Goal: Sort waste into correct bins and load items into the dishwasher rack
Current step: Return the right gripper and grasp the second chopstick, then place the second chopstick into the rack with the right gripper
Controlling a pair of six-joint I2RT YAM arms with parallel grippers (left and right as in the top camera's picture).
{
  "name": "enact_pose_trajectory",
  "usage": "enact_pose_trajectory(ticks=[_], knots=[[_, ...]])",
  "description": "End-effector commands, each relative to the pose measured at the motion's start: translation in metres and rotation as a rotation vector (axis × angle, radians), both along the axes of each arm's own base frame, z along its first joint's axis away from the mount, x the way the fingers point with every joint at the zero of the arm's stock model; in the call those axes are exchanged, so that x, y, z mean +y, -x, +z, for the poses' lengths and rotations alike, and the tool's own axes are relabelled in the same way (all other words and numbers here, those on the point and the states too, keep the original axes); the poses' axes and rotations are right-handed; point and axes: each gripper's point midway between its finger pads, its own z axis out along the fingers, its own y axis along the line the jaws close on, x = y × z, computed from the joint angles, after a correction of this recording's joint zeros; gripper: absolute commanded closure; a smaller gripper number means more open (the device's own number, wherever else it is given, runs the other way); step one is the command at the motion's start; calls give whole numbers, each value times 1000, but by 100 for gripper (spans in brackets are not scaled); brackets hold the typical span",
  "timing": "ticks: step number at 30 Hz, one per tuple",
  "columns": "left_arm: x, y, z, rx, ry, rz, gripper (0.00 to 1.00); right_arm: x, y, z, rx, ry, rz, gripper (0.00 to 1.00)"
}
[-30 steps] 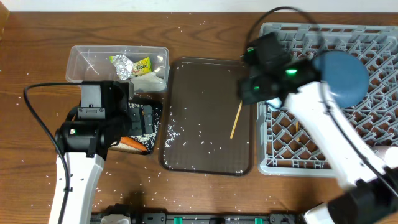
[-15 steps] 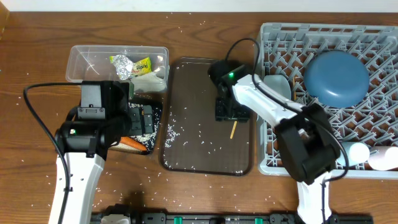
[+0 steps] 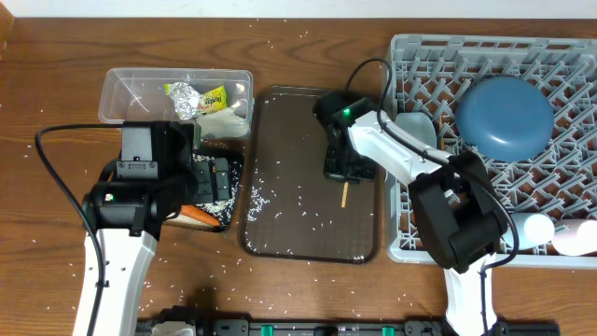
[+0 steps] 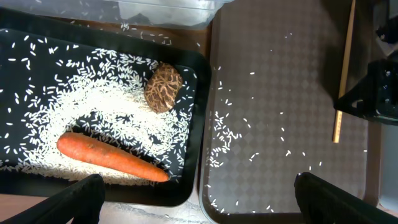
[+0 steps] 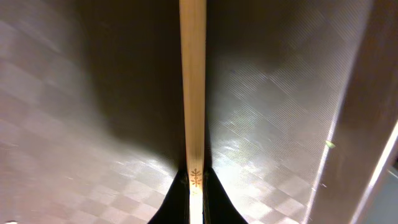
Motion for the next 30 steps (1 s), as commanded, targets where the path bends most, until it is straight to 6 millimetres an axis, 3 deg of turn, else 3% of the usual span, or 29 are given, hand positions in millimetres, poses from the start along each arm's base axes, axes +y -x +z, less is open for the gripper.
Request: enact_pose_trajectory(ticks=[1,4,11,15,18,20,23,26,30], knots=[[-2,0,0,1,2,-17,2,-11,2,-4,23,38,27,99],[-2,0,0,1,2,-17,2,-5,-8,24,-38,-3,104,99],[-2,0,0,1,2,-17,2,4,-26,132,-323,-89,327,99],[-2,0,0,1,2,-17,2,-27,-34,188,-487,-33,324,99],[-2,0,0,1,2,-17,2,-75,-37,217,-552,72,261,99],[-2,0,0,1,2,-17,2,-111,-38,227,-561,137,206,99],[-2,0,0,1,2,-17,2,-156,-43,227,-530,186,161,99],[-2,0,0,1,2,-17,2,-194,-44,208,-462,210,86,99],[-2,0,0,1,2,-17,2,-225,-43,170,-346,239,64,99]])
